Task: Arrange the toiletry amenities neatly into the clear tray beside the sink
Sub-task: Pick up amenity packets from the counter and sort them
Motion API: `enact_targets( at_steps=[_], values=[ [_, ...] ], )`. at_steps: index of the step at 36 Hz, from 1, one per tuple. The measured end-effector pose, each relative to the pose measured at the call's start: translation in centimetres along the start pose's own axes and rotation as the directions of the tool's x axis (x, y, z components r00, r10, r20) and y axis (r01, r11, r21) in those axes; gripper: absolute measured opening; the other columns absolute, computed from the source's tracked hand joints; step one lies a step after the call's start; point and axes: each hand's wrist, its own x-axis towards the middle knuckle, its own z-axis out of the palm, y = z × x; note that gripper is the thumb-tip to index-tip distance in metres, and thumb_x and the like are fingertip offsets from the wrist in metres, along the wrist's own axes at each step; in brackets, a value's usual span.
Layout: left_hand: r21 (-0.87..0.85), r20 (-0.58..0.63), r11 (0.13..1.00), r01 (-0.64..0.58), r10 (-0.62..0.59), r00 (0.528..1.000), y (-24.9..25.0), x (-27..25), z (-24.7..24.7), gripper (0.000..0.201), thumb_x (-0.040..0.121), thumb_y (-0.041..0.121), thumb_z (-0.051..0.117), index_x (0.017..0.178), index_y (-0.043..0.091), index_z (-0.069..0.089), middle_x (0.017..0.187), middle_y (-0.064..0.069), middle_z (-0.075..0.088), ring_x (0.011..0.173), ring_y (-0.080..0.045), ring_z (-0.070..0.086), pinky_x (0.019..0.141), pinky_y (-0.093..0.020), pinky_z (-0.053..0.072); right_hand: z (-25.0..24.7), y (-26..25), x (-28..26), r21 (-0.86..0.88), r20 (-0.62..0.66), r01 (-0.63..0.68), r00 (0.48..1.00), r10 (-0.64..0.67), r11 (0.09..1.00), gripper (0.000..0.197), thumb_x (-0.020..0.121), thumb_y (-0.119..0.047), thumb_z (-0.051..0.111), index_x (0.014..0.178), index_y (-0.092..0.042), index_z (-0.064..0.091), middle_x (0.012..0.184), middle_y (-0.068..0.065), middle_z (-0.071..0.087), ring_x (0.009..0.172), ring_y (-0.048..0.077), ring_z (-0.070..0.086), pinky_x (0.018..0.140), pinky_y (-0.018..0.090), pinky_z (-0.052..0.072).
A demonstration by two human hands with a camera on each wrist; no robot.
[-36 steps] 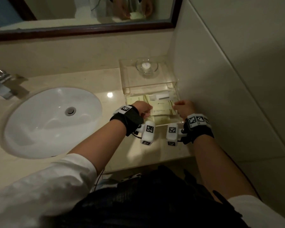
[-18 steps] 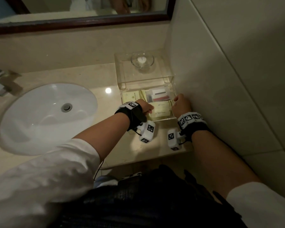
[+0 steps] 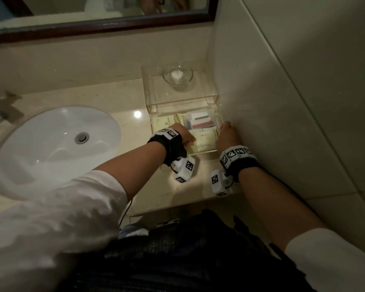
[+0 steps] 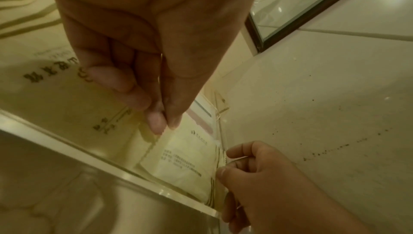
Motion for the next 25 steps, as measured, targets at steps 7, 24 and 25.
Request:
enact_targets(
  at_steps=[7, 24, 25],
  values=[
    [0.018, -0.011, 0.999, -0.030, 0.030, 0.999, 0.10, 0.12, 0.00, 0.016, 0.080, 0.024, 0.075, 0.084, 0.008, 0.074, 0.090, -0.008, 0.076, 0.077, -0.020, 0.067, 0.087, -0.038, 0.057, 0.44, -0.11, 0.36, -0.027, 0.006, -0.021, 1.000, 0.021, 0.999, 0.035, 0.089, -0.001, 0.049, 0.122, 0.000, 0.039, 0.122, 0.023, 0.056, 0.110, 0.039, 0.057, 0.088, 0.046, 0.051],
    [0.050, -0.012, 0.998, -0.046, 0.047, 0.999, -0.50, 0.73, 0.15, 0.020, 0.079, 0.024, 0.074, 0.087, 0.005, 0.075, 0.076, -0.003, 0.075, 0.064, -0.016, 0.066, 0.075, -0.029, 0.059, 0.25, -0.21, 0.64, -0.088, 0.040, -0.026, 0.999, 0.030, 0.996, 0.036, 0.089, 0.001, 0.049, 0.124, 0.000, 0.039, 0.127, 0.023, 0.054, 0.114, 0.039, 0.055, 0.090, 0.044, 0.049],
    [0.041, -0.009, 0.998, -0.042, 0.042, 0.999, -0.55, 0.71, 0.16, 0.020, 0.079, 0.024, 0.074, 0.086, 0.005, 0.075, 0.075, -0.003, 0.075, 0.064, -0.016, 0.066, 0.076, -0.030, 0.059, 0.27, -0.22, 0.63, -0.085, 0.041, -0.027, 0.999, 0.031, 0.996, 0.037, 0.089, 0.000, 0.049, 0.124, 0.000, 0.040, 0.127, 0.023, 0.054, 0.114, 0.039, 0.055, 0.090, 0.044, 0.049]
  ],
)
